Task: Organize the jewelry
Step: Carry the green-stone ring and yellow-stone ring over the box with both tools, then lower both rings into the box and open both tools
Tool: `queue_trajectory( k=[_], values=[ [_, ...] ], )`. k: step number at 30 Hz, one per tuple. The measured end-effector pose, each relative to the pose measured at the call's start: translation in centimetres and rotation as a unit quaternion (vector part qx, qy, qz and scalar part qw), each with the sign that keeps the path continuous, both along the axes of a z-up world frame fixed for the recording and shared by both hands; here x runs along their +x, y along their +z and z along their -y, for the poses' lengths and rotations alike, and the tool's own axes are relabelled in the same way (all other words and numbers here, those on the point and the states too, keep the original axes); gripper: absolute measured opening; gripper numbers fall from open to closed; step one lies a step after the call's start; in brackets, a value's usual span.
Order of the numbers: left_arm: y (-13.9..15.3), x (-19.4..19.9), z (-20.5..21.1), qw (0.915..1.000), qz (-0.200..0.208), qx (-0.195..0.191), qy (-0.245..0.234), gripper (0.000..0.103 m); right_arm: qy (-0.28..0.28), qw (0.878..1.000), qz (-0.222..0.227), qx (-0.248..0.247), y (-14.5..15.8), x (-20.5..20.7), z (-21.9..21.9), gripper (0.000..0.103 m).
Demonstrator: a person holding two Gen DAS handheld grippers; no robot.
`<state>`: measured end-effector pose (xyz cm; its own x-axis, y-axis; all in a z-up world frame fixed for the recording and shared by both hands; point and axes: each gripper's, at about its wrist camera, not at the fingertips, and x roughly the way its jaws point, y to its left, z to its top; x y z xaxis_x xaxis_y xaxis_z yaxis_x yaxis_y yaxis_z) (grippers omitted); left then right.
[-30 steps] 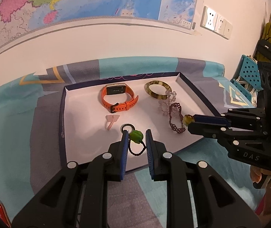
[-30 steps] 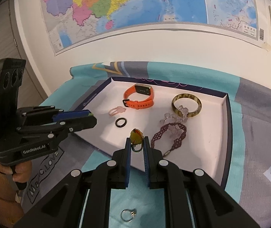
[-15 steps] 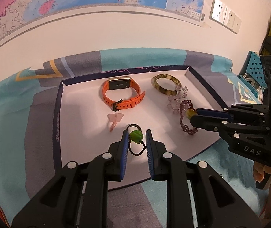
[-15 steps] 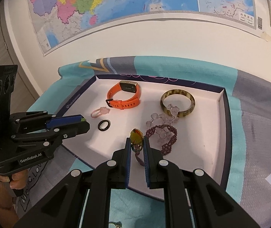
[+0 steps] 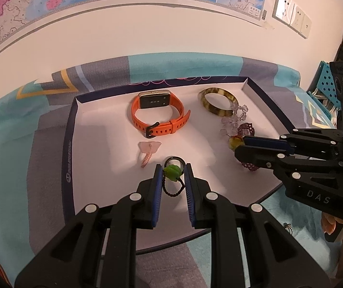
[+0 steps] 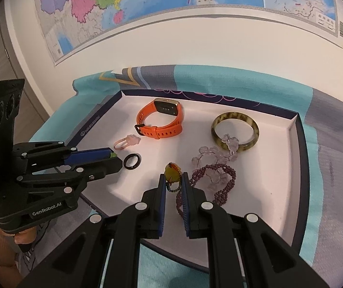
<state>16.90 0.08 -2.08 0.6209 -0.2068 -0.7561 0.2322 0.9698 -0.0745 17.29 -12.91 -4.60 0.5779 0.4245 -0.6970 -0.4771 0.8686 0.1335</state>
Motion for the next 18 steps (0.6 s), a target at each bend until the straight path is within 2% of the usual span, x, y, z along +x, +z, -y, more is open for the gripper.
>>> queue_trajectory(
  k=[18],
  values=[
    [-0.75, 0.81, -0.08, 0.9999, -0.014, 0.005, 0.009, 0.019, -0.012, 1.0, -0.007, -0.018, -0.73, 0.83, -0.45, 0.011]
  ],
)
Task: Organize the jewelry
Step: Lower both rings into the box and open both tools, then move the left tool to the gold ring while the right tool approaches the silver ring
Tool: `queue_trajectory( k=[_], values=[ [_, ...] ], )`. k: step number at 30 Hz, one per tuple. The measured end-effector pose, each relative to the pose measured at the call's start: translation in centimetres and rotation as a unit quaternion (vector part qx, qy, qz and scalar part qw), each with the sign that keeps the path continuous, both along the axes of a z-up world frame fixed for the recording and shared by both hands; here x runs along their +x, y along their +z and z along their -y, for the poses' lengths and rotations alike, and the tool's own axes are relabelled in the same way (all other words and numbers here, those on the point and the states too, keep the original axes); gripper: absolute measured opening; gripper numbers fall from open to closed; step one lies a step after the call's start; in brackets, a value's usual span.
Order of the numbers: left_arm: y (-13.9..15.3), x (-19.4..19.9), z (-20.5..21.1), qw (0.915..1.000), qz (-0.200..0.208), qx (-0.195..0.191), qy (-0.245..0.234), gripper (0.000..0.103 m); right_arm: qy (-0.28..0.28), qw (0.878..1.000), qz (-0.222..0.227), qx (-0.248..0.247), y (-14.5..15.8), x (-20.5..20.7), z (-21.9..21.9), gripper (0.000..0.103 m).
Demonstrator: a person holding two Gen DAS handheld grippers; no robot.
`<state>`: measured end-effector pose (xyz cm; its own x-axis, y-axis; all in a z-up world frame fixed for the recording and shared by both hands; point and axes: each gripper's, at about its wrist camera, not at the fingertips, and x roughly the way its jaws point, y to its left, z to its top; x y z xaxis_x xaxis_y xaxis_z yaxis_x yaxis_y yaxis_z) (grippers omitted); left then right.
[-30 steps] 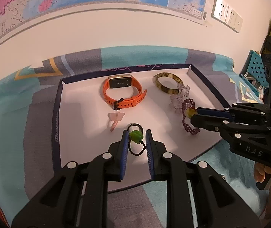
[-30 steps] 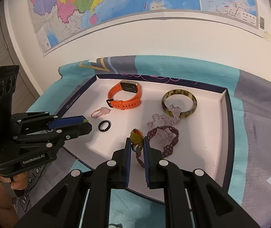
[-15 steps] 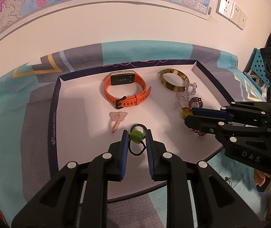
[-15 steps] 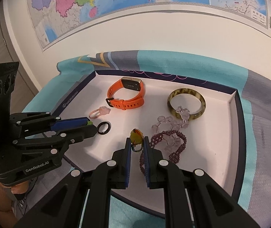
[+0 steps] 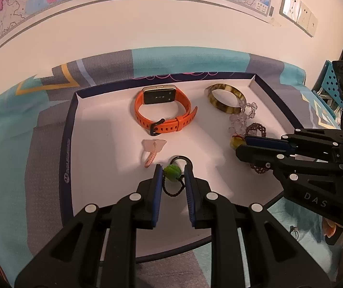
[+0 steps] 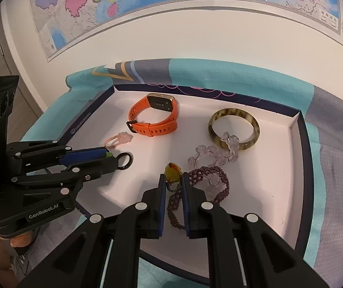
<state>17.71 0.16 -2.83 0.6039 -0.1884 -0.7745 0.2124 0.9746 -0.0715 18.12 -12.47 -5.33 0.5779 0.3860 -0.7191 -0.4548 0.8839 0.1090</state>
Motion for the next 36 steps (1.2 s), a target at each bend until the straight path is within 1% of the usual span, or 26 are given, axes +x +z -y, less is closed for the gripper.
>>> queue_trajectory(
  k=[7, 9, 11, 13, 17, 18, 19, 21, 23, 24, 26, 27, 29, 31, 34, 36],
  values=[
    [-0.1, 0.0, 0.0, 1.0, -0.002, 0.002, 0.003, 0.02, -0.005, 1.0, 0.002, -0.001, 0.0, 0.0, 0.0, 0.012],
    [0.0, -0.1, -0.1, 1.0, 0.001, -0.001, 0.004, 0.028, -0.006, 1.0, 0.002, 0.0, 0.1, -0.2, 0.0, 0.012],
    [0.5, -0.5, -0.2, 0.9999, 0.01, -0.001, 0.004, 0.03, -0.008, 1.0, 0.004, 0.002, 0.2, -0.3, 0.1, 0.012],
    [0.9, -0.8, -0.2, 0.9999, 0.017, -0.002, 0.005, 0.036, -0.008, 1.0, 0.006, 0.006, 0.4, -0.5, 0.2, 0.013],
    [2.2, -2.2, -0.5, 0.9992, 0.04, 0.0, 0.007, 0.046, -0.007, 1.0, 0.015, 0.019, 1.2, -1.3, 0.9, 0.024],
    [2.5, -2.5, -0.6, 0.9989, 0.046, 0.0, 0.008, 0.047, -0.008, 1.0, 0.018, 0.023, 1.4, -1.7, 1.2, 0.025],
    [2.8, -2.9, -0.7, 0.9987, 0.05, 0.0, 0.008, 0.048, -0.009, 0.999, 0.019, 0.026, 1.6, -2.0, 1.4, 0.025],
    [3.4, -3.8, -1.1, 0.9982, 0.059, -0.005, 0.011, 0.055, -0.008, 0.999, 0.022, 0.031, 1.9, -2.6, 1.8, 0.026],
    [3.9, -4.9, -1.7, 0.9978, 0.06, -0.026, 0.008, 0.056, -0.006, 0.999, 0.026, 0.039, 2.2, -3.6, 2.3, 0.028],
    [4.1, -5.4, -1.9, 0.9976, 0.06, -0.035, 0.007, 0.058, -0.004, 0.999, 0.028, 0.041, 2.5, -4.2, 2.5, 0.034],
    [4.3, -6.4, -2.0, 0.9971, 0.066, -0.038, 0.005, 0.063, 0.0, 0.999, 0.033, 0.044, 2.7, -5.4, 2.9, 0.041],
    [4.4, -7.1, -1.9, 0.9969, 0.071, -0.034, 0.003, 0.064, 0.001, 0.998, 0.036, 0.044, 2.7, -6.0, 3.1, 0.041],
    [4.3, -8.2, -1.7, 0.9966, 0.077, -0.029, -0.004, 0.067, 0.005, 0.998, 0.032, 0.047, 2.4, -7.3, 3.4, 0.043],
    [3.9, -9.5, -1.4, 0.9965, 0.079, -0.026, -0.013, 0.069, 0.007, 0.999, 0.027, 0.047, 1.8, -8.3, 3.5, 0.046],
    [3.1, -11.1, -0.7, 0.9967, 0.077, -0.016, -0.023, 0.073, 0.004, 0.999, 0.016, 0.037, 0.5, -9.6, 3.6, 0.049],
    [2.6, -11.9, -0.4, 0.9966, 0.073, -0.022, -0.031, 0.077, 0.002, 0.999, 0.004, 0.038, -0.5, -10.3, 3.7, 0.05]
  ],
)
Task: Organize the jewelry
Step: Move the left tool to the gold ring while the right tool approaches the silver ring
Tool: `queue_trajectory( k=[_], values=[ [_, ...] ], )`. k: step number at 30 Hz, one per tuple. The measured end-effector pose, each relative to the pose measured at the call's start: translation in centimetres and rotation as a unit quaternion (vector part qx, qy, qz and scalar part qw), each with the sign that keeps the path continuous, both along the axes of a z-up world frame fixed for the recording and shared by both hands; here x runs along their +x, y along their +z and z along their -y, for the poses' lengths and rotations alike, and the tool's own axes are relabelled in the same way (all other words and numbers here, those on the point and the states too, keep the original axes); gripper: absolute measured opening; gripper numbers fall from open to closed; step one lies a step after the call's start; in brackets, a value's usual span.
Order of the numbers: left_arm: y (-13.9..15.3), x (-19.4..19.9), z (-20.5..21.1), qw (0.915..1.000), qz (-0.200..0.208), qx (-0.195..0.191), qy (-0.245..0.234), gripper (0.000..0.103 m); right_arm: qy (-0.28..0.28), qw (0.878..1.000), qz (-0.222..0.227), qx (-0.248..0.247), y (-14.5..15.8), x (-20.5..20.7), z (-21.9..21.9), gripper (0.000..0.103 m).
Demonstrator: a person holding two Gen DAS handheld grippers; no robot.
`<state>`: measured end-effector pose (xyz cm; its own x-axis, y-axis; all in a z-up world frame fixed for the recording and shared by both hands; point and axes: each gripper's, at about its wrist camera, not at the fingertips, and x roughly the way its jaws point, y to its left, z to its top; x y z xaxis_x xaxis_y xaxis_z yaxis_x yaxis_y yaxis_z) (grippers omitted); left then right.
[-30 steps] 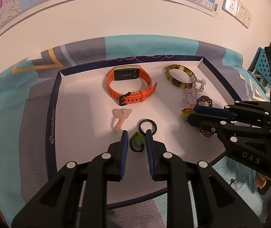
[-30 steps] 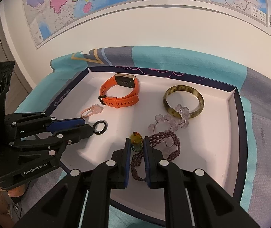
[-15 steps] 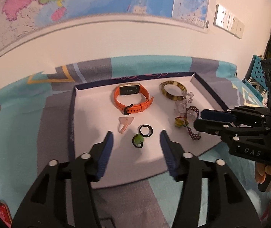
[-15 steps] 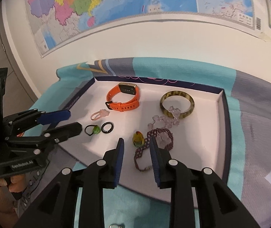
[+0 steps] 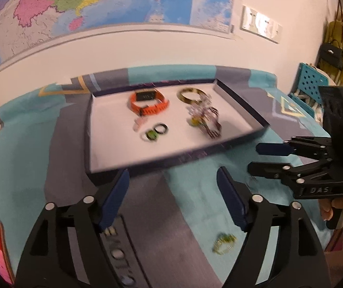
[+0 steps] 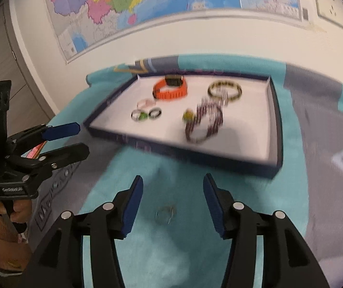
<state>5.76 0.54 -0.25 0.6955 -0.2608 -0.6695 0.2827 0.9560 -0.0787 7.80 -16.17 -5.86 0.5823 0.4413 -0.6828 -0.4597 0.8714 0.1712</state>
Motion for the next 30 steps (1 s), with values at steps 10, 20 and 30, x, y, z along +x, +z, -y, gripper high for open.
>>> queue_trajectory(
  k=[10, 20, 30],
  values=[
    [-1.1, -2.7, 0.4, 0.9999, -0.006, -0.006, -0.009, 0.085, -0.006, 1.0, -0.003, -0.013, -1.3, -2.1, -0.3, 0.05],
    [-2.0, -3.7, 0.4, 0.9998, -0.018, -0.006, -0.004, 0.085, -0.019, 0.999, 0.011, -0.048, -1.4, -2.6, -0.9, 0.05],
    [-2.9, -5.3, 2.1, 0.9984, -0.032, 0.013, -0.046, 0.063, -0.024, 0.998, 0.007, -0.055, -1.6, -2.5, -0.9, 0.05]
  ],
)
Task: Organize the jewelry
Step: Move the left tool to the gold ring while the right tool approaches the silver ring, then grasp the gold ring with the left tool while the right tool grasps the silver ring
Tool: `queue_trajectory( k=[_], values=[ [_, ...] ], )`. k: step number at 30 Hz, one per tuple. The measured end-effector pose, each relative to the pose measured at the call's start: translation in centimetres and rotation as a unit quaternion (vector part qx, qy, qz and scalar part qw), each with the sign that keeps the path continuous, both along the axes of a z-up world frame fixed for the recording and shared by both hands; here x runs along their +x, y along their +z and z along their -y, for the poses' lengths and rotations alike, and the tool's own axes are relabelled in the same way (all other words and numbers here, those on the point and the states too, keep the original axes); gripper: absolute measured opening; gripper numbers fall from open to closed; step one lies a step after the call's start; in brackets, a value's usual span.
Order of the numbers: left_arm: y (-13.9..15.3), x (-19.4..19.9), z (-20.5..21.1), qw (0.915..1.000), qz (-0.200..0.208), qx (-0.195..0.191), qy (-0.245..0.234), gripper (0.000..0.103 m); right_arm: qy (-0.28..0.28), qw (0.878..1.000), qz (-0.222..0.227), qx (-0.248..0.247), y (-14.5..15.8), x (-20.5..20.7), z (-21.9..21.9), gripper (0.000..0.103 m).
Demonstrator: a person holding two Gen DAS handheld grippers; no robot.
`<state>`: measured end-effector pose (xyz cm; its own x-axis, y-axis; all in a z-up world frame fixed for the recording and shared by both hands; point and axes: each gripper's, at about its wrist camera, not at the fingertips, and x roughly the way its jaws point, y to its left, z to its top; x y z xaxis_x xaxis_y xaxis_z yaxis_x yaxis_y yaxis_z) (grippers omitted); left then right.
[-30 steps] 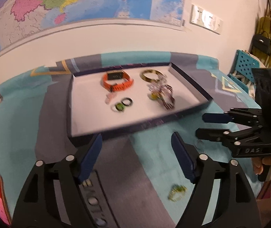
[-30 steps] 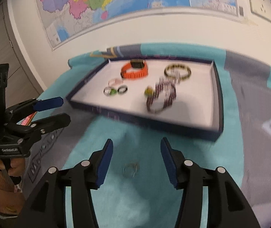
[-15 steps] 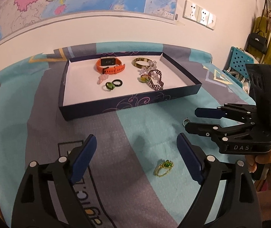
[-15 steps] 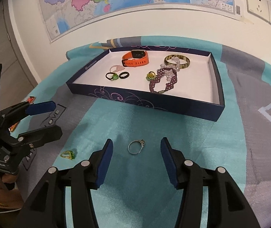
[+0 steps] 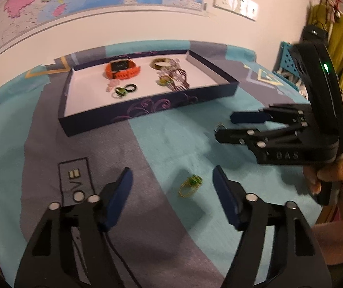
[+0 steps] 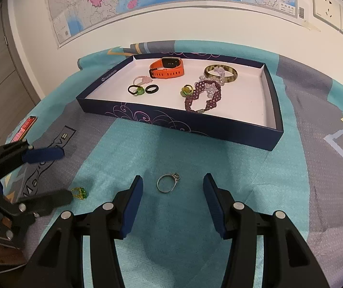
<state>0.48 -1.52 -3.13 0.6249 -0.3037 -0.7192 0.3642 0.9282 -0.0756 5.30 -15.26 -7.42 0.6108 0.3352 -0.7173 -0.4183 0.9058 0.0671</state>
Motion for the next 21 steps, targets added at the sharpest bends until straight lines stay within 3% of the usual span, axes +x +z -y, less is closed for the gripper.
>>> queue_trajectory(
  k=[11, 14, 21],
  values=[
    [-1.0, 0.5, 1.0, 0.9994, -0.028, 0.011, -0.016, 0.033, 0.0, 1.0, 0.0, 0.002, 0.1, 0.0, 0.0, 0.05],
    [-1.1, 0.5, 1.2, 0.999, -0.033, 0.009, -0.027, 0.02, 0.0, 1.0, -0.001, 0.005, 0.2, 0.0, 0.0, 0.05],
    [-1.1, 0.7, 0.9, 0.9991, -0.039, -0.001, -0.018, 0.014, 0.011, 1.0, 0.005, 0.007, 0.4, -0.5, -0.3, 0.05]
  ],
)
